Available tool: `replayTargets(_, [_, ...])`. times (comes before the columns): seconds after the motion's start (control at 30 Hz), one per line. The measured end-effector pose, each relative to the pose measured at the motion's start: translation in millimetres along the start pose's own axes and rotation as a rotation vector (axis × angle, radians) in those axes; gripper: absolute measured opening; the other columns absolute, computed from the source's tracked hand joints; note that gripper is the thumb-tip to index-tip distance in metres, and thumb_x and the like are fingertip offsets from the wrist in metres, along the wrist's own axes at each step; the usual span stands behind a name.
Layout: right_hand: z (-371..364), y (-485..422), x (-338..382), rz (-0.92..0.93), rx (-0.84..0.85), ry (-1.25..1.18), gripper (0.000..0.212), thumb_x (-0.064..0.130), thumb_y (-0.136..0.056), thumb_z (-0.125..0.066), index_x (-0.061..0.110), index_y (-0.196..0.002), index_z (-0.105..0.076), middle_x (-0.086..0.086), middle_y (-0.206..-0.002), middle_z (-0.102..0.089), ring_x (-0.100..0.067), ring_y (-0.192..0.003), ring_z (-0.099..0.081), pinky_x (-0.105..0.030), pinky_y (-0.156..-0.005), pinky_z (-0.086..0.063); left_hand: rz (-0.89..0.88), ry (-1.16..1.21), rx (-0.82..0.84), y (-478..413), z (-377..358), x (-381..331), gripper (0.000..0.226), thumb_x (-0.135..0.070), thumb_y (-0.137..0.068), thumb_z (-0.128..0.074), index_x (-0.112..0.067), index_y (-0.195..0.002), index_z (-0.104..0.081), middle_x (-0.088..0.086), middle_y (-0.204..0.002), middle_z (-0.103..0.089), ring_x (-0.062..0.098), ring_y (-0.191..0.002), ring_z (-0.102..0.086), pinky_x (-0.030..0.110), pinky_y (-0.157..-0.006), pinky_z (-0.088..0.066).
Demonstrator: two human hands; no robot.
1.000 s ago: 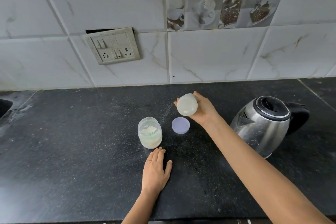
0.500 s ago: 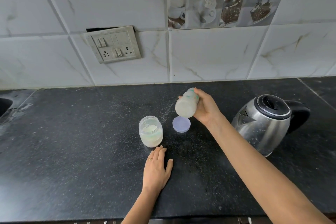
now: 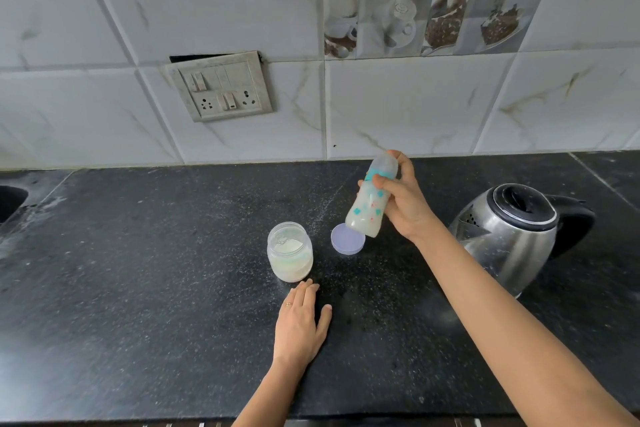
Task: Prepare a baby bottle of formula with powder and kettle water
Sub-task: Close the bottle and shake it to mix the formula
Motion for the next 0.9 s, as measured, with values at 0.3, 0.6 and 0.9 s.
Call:
replayTargets(0.3, [1.9,4.4,-18.7,-0.117,-0.182,-0.373,0.021,0.011,-0.092,-0.054,0.013,-0.112,-0.048,-0.017,-0.102,-0.054,-0.031,-0.086,-0.063,-0.045,-0.071,-0.059,-0.004,0.002,0.002,0.6,0.9,-0.3,0.045,-0.041,-0.093,-0.049,-0.014,-0.129,-0.053,0.002,-0.139,-0.050,0.017,-0.133,-0.041,0.029,-0.114,-0.026])
replayTargets(0.6, [-13.3,14.9,-21.8,-0.142,0.025,-0.331,0.045,0.010,-0.083,-0.065,0.021,-0.123,-0.049,-0.021,-0.112,-0.056,-0.033,-0.098,-0.064,-0.050,-0.082,-0.056,0.000,0.009,0.012,-0.8,1.2,-1.1,0.046,-0.041,-0.093,-0.049,-0.015,-0.130,-0.051,0.002,-0.140,-0.049,0.017,-0.133,-0.040,0.029,-0.114,-0.025])
replayTargets(0.9, [-19.8,11.6,-16.0,-0.254,0.153,-0.443,0.053,0.021,-0.076,-0.078,0.010,-0.121,-0.052,-0.022,-0.113,-0.059,-0.031,-0.093,-0.068,-0.045,-0.080,-0.057,0.007,0.012,0.011,-0.1,2.0,-1.8,0.046,-0.042,-0.093,-0.048,-0.016,-0.131,-0.051,0.001,-0.140,-0.049,0.016,-0.133,-0.039,0.029,-0.114,-0.026])
Point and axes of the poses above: each hand's wrist, its own y-axis away from the middle knuckle, its own z-axis out of the back of the hand, x = y × z, the point moved 4 cm from there along -y, towards the middle knuckle
